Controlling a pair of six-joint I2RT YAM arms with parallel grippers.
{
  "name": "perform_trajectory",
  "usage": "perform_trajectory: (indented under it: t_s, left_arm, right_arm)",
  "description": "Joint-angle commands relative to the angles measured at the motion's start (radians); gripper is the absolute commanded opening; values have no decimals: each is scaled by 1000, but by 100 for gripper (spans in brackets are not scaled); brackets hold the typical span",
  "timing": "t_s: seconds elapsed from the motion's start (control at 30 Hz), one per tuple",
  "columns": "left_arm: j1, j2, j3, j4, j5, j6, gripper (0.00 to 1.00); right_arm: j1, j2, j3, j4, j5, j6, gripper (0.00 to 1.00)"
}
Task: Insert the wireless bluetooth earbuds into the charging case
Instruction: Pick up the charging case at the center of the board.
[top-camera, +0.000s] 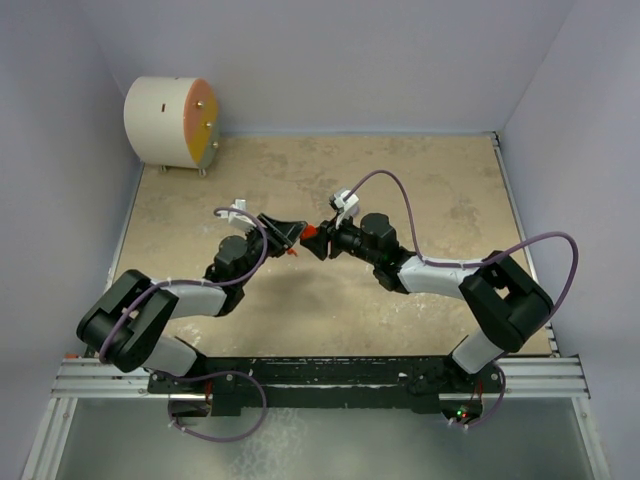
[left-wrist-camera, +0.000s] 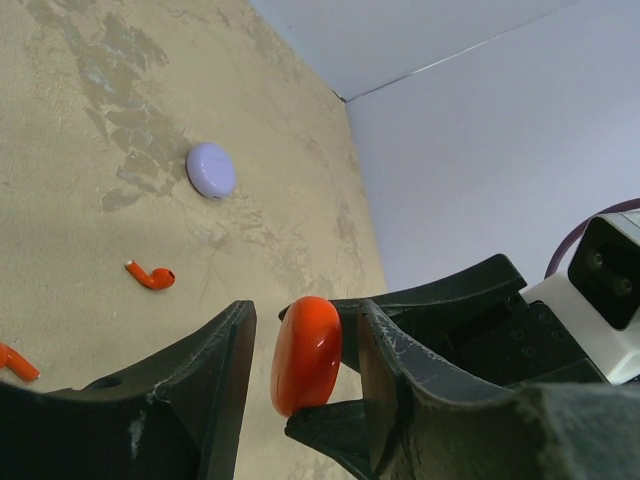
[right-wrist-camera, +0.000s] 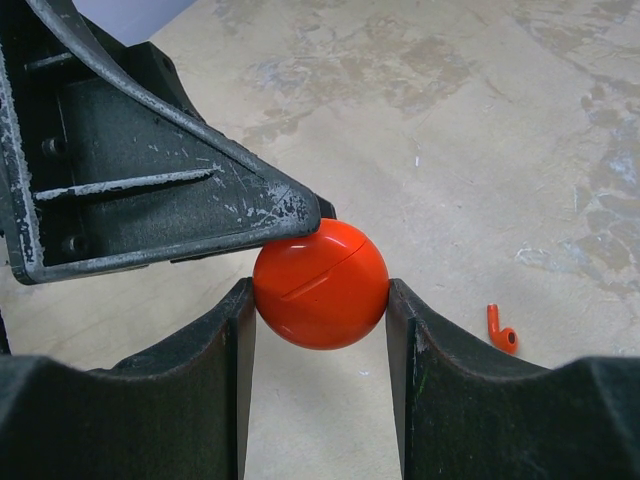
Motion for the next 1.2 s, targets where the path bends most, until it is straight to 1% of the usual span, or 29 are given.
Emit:
perform_trajectory:
  t_s: [0.0, 0.53, 1.03, 1.17]
  left_arm:
    - [-11, -35, 0, 26, -6, 42, 44]
    - [-34, -61, -15, -11, -17, 68, 41]
    - [-51, -38, -1, -13, -30, 71, 41]
    - [-53, -37, 3, -20, -33, 74, 38]
  right_arm:
    - [3, -33, 18, 33, -11, 9, 0]
    - [3, -38, 22, 29, -10, 12, 0]
    - [3, -51, 11, 27, -11, 10, 0]
    - [3, -51, 10, 26, -11, 9, 0]
